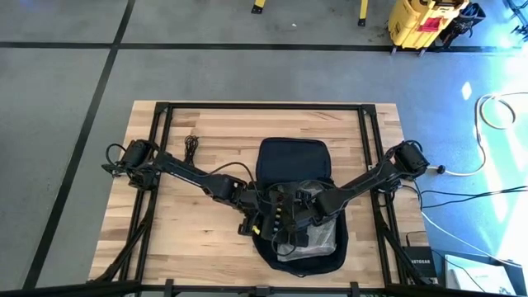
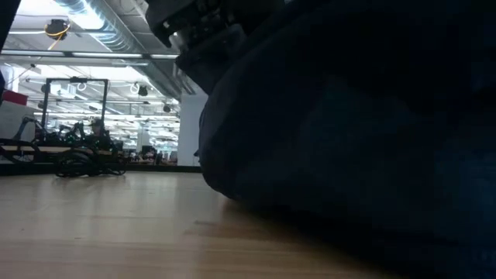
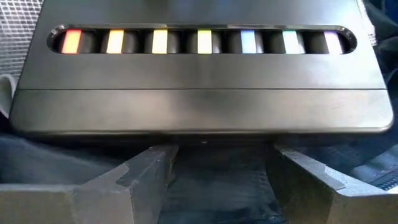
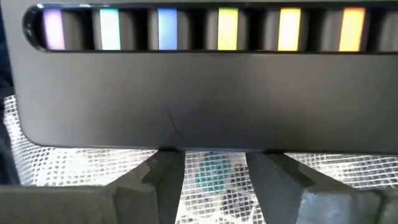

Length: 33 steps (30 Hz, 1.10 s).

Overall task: Unpack backpack
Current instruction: Remove the black medicine organizer from the black backpack

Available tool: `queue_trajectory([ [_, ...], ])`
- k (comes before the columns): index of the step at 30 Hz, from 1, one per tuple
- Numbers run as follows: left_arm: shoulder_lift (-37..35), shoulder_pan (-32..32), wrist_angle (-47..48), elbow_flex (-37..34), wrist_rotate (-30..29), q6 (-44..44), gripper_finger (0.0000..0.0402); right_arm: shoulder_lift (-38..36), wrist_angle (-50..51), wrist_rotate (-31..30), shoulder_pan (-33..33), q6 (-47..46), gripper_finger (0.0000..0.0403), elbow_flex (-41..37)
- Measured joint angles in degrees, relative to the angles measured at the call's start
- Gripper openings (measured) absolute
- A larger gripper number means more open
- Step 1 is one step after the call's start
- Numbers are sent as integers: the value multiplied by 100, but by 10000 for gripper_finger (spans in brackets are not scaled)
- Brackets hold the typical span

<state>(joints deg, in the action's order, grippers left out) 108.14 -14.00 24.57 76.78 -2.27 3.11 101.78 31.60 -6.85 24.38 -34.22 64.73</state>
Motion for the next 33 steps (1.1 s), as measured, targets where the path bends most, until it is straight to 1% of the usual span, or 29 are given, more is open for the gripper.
queue_trajectory([
  [3,0,0,195,127,-75,-33,237,0,11,-4,0,-11,154,4],
  [11,-6,0,302,154,-154,-63,237,0,588,-107,0,0,154,429],
  [17,-7,-27,550,298,-226,-48,237,0,608,-157,-2,15,154,472],
  [21,-7,-90,753,447,-378,-60,237,0,581,-161,-2,13,154,475],
  [24,-7,-103,941,559,-463,-78,237,0,651,-175,-4,17,154,567],
  [28,-9,-105,1099,616,-511,-52,237,0,993,-262,-4,120,154,856],
  [33,-16,-105,1405,616,-524,97,237,-5,923,-438,-7,162,154,1005],
])
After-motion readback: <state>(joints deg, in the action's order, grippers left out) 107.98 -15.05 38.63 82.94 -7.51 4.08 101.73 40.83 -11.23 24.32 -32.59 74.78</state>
